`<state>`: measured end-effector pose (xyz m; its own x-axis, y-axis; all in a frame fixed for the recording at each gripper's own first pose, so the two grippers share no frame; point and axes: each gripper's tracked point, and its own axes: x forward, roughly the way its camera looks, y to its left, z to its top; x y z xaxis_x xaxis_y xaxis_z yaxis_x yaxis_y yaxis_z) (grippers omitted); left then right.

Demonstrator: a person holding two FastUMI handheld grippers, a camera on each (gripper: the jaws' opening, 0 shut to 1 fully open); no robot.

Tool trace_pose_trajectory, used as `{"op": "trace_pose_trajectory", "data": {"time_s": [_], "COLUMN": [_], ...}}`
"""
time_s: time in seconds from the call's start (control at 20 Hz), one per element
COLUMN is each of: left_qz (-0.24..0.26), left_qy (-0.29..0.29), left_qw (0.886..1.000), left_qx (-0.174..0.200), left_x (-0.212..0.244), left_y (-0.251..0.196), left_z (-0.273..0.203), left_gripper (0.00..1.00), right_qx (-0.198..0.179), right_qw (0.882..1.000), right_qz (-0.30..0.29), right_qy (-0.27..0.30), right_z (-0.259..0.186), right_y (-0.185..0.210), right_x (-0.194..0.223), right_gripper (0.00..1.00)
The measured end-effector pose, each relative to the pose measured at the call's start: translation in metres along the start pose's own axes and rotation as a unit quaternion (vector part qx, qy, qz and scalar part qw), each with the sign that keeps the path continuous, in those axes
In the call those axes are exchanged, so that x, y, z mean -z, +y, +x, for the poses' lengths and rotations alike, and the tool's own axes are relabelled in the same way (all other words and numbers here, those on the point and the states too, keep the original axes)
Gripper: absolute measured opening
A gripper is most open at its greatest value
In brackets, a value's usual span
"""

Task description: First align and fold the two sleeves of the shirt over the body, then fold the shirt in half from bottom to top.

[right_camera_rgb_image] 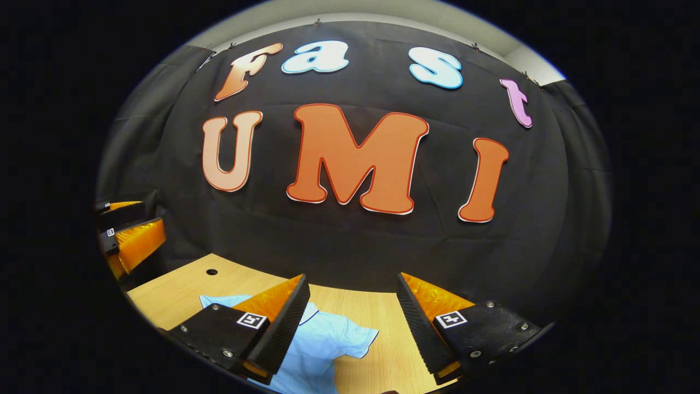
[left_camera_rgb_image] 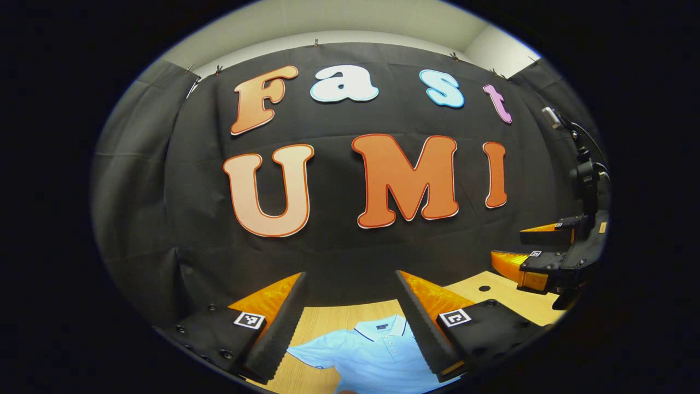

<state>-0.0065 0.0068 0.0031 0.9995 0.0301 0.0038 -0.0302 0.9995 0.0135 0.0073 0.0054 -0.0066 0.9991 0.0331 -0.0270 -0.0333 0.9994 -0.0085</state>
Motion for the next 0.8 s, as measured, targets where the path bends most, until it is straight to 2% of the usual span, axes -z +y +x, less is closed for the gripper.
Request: {"op": "trace_pose_trajectory", "data": {"time_s": [0.3, 0.75, 0.8], "left_qz": [-0.004, 0.008, 0.009], "left_qy": [0.003, 0.030, 0.035], "left_qw": [1.000, 0.999, 0.998], "left_qx": [0.001, -0.037, -0.043], "left_x": [0.002, 0.021, 0.024], "left_y": [-0.002, 0.018, 0.019], "left_z": [-0.005, -0.016, -0.016], "left_gripper": [1.00, 0.98, 1.00], "right_qx": [-0.008, 0.010, 0.013], "right_qw": [1.000, 0.992, 0.990], "right_qz": [-0.016, -0.027, -0.027], "right_qy": [0.016, 0.126, 0.137], "right_z": [0.013, 0.058, 0.066], "right_y": [0.004, -0.019, -0.022], "right_x": [0.009, 0.077, 0.084], "right_gripper": [0.96, 0.96, 0.96]}}
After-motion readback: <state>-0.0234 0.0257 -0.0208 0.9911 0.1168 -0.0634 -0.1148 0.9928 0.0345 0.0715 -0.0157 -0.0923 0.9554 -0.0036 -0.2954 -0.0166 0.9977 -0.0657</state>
